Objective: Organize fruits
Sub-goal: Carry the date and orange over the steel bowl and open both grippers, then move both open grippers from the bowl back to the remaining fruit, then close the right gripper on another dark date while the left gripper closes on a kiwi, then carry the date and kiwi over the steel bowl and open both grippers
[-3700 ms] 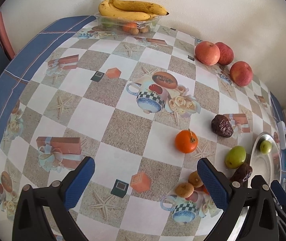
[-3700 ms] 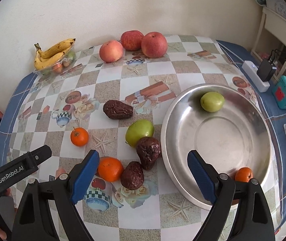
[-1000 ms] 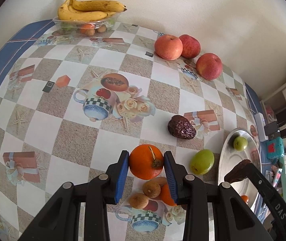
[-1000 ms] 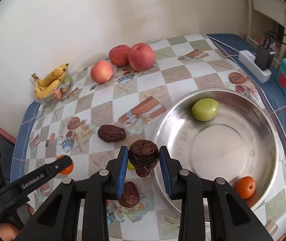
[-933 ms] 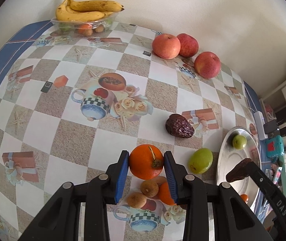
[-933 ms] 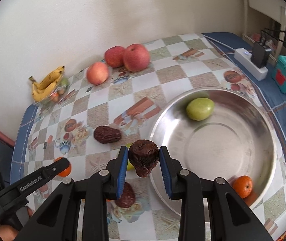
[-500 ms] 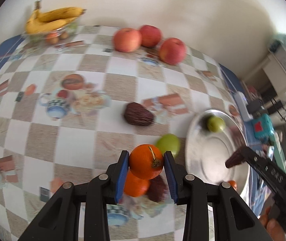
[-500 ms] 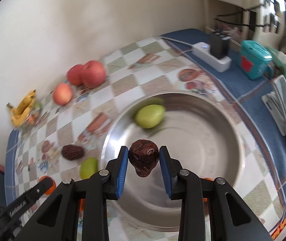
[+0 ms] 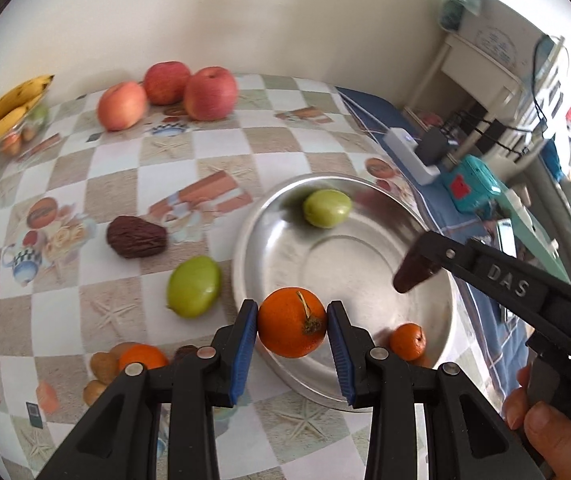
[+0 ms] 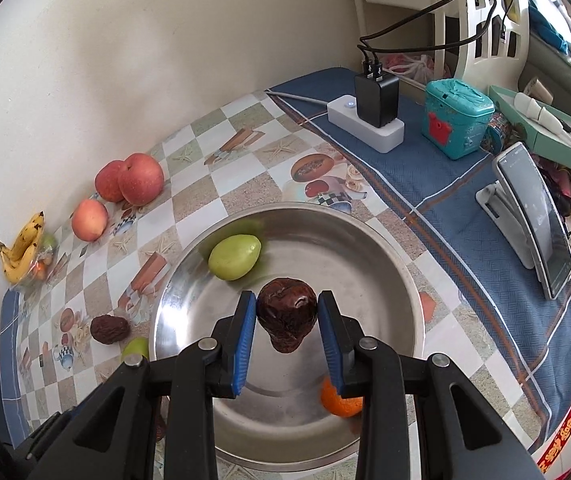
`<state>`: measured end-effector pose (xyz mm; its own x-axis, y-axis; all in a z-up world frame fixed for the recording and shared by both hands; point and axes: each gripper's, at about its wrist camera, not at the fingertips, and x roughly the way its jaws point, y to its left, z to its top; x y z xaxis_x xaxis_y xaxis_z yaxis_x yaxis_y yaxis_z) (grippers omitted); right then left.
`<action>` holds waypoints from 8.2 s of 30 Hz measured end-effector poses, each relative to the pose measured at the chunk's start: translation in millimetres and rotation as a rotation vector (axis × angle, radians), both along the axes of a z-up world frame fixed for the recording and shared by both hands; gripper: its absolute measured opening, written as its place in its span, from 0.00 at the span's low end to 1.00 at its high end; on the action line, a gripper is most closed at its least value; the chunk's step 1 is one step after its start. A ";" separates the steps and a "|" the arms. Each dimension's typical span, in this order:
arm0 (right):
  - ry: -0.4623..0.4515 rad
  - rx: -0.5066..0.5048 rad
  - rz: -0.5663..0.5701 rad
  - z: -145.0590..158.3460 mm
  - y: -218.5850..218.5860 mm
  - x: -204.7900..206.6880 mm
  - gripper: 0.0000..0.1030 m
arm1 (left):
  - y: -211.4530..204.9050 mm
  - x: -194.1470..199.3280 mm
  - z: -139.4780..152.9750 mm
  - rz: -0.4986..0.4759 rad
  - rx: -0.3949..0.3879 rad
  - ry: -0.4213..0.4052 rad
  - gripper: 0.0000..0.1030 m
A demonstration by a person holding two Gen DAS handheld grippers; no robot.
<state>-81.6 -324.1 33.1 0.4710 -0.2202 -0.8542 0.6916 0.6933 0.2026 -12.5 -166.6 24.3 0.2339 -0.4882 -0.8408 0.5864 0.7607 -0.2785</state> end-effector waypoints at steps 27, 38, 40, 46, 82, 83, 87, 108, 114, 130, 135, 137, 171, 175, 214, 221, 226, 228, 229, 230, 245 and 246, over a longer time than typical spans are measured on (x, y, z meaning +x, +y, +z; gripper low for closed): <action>0.056 0.018 0.076 -11.8 9.8 11.2 0.33 | 1.4 0.7 -13.0 0.001 0.026 0.051 0.47; 0.082 0.023 0.112 -17.5 16.2 15.6 0.33 | 40.9 27.4 -18.8 0.206 0.076 0.103 0.60; 0.090 0.019 0.126 -18.3 19.5 17.4 0.33 | 51.4 33.8 -19.6 0.256 0.101 0.100 0.62; 0.113 -0.011 0.189 -18.0 33.7 25.1 0.33 | 87.8 51.4 -21.7 0.407 0.145 0.116 0.70; 0.146 -0.014 0.312 -23.5 63.9 37.2 0.37 | 132.4 67.5 -31.4 0.578 0.232 0.122 1.00; 0.152 -0.013 0.312 -24.7 64.1 37.5 0.39 | 132.3 67.6 -32.4 0.579 0.239 0.123 1.00; 0.164 -0.003 0.318 -28.8 64.5 38.2 0.41 | 133.6 67.7 -35.1 0.587 0.253 0.126 1.00; 0.282 -0.045 0.368 -51.8 77.6 43.6 1.00 | 133.0 65.8 -45.6 0.574 0.299 0.144 1.00; 0.282 -0.035 0.368 -55.0 76.7 42.8 1.00 | 141.2 64.4 -44.6 0.585 0.275 0.158 1.00; 0.165 0.018 0.452 -38.0 106.6 53.7 1.00 | 180.7 69.6 -32.3 0.653 0.198 0.155 1.00; 0.166 0.039 0.518 -36.6 126.2 59.1 1.00 | 181.0 69.4 -29.5 0.638 0.195 0.118 1.00; 0.170 0.034 0.561 -36.4 135.1 62.1 1.00 | 178.5 69.5 -29.1 0.614 0.189 0.128 1.00; 0.247 0.079 0.660 -59.7 167.0 68.6 0.47 | 154.8 52.9 -68.1 0.465 0.076 0.410 0.35; 0.249 0.086 0.666 -60.5 168.0 68.5 0.45 | 155.5 52.1 -69.2 0.466 0.043 0.429 0.27; 0.143 0.117 0.637 -34.0 162.4 65.0 0.33 | 164.0 56.6 -40.2 0.472 -0.071 0.385 0.25; 0.097 0.118 0.632 -22.1 160.9 63.7 0.33 | 163.5 56.9 -33.1 0.471 -0.089 0.370 0.25; 0.087 0.117 0.621 -19.1 158.4 62.7 0.33 | 161.2 56.9 -32.2 0.465 -0.096 0.369 0.25; 0.086 0.119 0.616 -18.8 156.8 62.5 0.33 | 158.6 56.9 -32.2 0.458 -0.101 0.370 0.25; 0.083 0.120 0.614 -18.4 155.4 62.3 0.33 | 156.8 56.6 -32.0 0.452 -0.101 0.368 0.25; 0.081 0.120 0.611 -18.0 154.6 62.1 0.33 | 155.1 56.1 -31.6 0.446 -0.102 0.367 0.25; 0.078 0.041 0.393 -7.8 92.4 40.9 0.33 | 98.7 37.5 -14.8 0.250 -0.112 0.232 0.25; 0.079 0.038 0.371 -7.3 86.4 38.1 0.33 | 92.1 34.4 -13.6 0.226 -0.114 0.221 0.25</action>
